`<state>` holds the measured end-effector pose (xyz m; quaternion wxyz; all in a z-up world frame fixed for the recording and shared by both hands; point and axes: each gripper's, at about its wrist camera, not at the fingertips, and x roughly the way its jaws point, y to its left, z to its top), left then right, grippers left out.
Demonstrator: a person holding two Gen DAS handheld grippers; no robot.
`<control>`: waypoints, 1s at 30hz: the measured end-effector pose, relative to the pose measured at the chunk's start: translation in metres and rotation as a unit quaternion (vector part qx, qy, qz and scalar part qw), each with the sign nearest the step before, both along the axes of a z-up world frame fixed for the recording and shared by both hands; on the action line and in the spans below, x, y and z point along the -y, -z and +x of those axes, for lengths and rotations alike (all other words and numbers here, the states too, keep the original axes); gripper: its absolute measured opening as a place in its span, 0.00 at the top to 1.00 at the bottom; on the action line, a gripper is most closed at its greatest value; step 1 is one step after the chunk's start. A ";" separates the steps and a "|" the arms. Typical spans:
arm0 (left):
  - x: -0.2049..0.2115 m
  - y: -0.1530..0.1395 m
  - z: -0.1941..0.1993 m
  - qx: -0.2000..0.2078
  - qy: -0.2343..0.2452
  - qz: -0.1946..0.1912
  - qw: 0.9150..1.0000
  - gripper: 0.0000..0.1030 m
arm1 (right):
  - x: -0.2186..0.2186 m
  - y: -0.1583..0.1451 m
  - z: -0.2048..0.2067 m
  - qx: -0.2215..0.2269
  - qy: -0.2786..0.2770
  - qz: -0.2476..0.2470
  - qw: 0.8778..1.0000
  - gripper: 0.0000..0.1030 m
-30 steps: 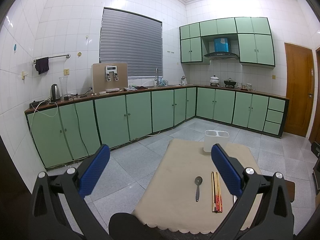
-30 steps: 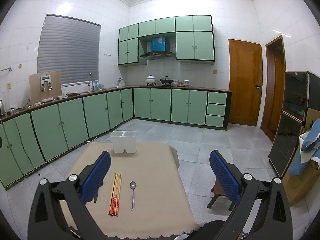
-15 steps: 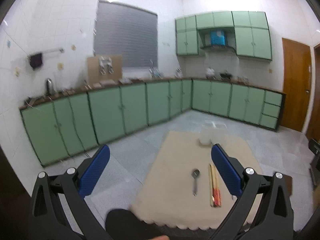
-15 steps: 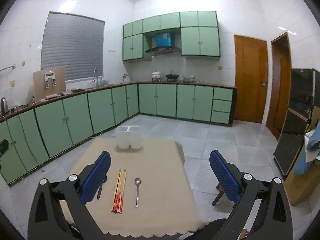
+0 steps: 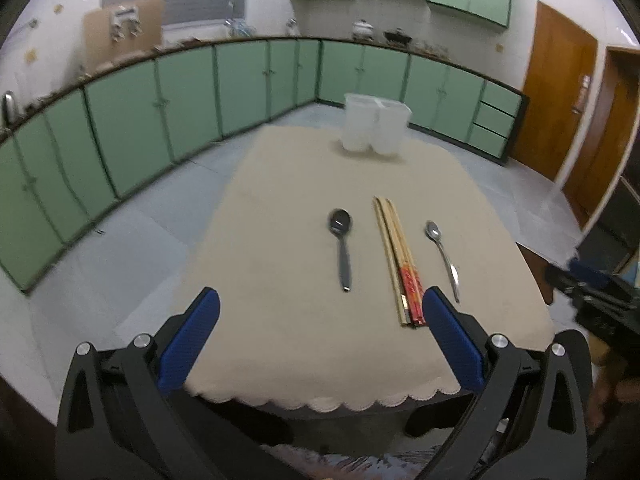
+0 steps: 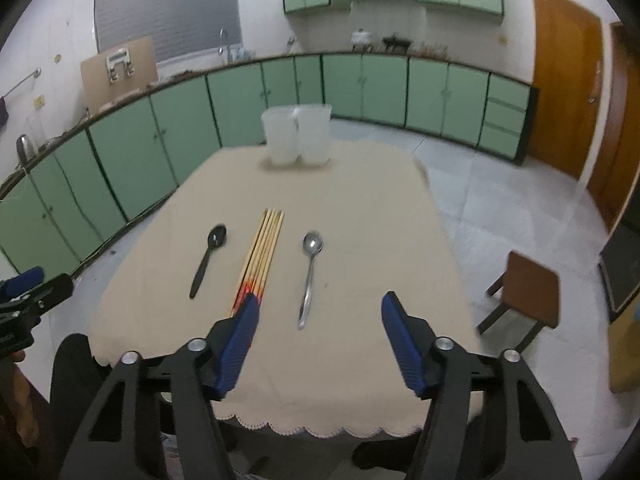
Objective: Organize utensils
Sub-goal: 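Grasp the silver spoon handle with the right tool while the left tool grasps the black spoon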
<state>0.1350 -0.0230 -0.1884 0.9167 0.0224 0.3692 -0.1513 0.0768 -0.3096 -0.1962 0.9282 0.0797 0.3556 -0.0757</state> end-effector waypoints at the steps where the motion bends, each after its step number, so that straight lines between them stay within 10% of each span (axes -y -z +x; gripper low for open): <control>1: 0.004 0.008 0.006 0.002 0.006 0.000 1.000 0.05 | -0.001 0.011 0.008 -0.006 -0.006 0.005 1.000 0.41; 12: 0.045 0.085 0.071 -0.070 0.030 0.027 0.997 0.05 | -0.008 0.093 0.064 -0.077 -0.037 0.033 0.996 0.57; 23: 0.059 0.124 0.108 -0.102 0.017 0.041 0.994 0.05 | -0.007 0.113 0.074 -0.090 -0.045 0.031 0.994 0.63; 30: 0.063 0.132 0.106 -0.089 0.018 0.060 0.994 0.33 | -0.006 0.113 0.073 -0.083 -0.045 0.025 0.995 0.74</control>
